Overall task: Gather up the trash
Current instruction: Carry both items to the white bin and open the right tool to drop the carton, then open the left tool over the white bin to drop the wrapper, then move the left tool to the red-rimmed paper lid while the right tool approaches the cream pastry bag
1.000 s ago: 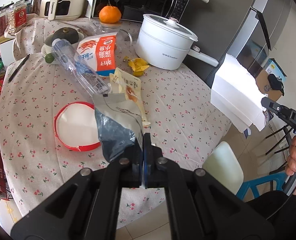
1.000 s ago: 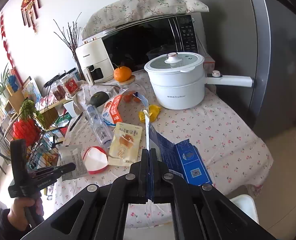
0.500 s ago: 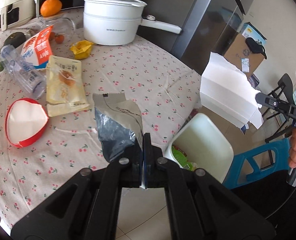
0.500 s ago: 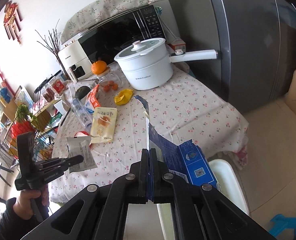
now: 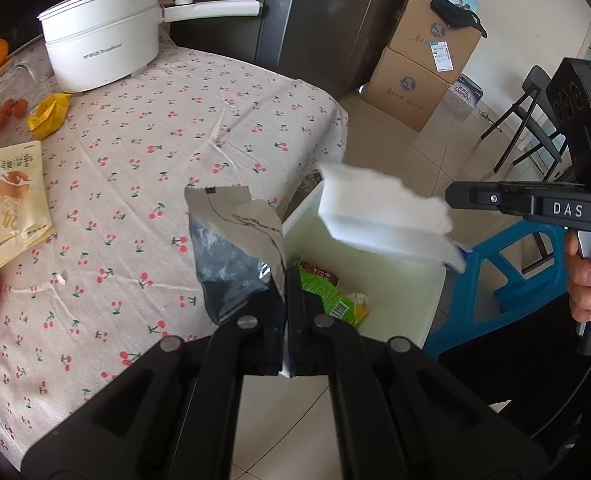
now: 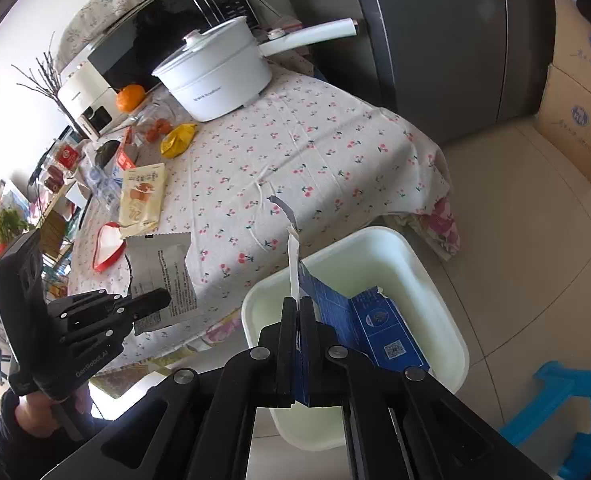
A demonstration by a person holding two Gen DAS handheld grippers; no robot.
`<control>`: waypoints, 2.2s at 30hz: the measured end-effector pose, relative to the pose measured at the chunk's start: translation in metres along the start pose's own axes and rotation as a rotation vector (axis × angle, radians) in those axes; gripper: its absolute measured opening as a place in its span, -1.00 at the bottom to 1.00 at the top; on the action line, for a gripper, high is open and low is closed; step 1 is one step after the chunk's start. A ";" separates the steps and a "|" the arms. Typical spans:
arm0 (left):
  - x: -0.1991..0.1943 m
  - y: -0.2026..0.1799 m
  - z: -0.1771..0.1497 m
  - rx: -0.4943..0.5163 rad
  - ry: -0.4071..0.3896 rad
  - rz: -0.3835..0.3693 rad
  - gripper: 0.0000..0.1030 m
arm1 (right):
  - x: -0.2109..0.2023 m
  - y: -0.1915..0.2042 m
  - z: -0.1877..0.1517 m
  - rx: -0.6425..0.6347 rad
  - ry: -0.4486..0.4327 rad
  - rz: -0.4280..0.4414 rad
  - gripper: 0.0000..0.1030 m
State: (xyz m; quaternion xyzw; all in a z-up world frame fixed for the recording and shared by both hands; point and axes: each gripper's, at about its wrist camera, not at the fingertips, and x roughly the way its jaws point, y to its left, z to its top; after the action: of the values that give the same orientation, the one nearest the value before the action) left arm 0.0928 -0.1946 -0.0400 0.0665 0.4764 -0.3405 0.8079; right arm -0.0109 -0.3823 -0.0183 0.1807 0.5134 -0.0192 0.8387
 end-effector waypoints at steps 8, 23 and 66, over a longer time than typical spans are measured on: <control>0.030 -0.026 0.001 0.054 0.058 -0.043 -0.98 | -0.010 -0.018 0.007 0.029 -0.055 -0.082 0.10; 0.047 -0.039 0.001 0.040 0.044 -0.077 0.47 | -0.015 -0.029 0.012 0.028 -0.077 -0.172 0.42; -0.067 0.252 -0.077 -0.199 0.113 0.679 0.99 | 0.085 0.153 0.055 -0.194 0.033 -0.069 0.63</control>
State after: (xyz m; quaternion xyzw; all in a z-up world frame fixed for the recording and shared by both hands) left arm 0.1700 0.0625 -0.0814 0.1605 0.5019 -0.0005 0.8499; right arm 0.1097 -0.2438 -0.0267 0.0813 0.5326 0.0044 0.8425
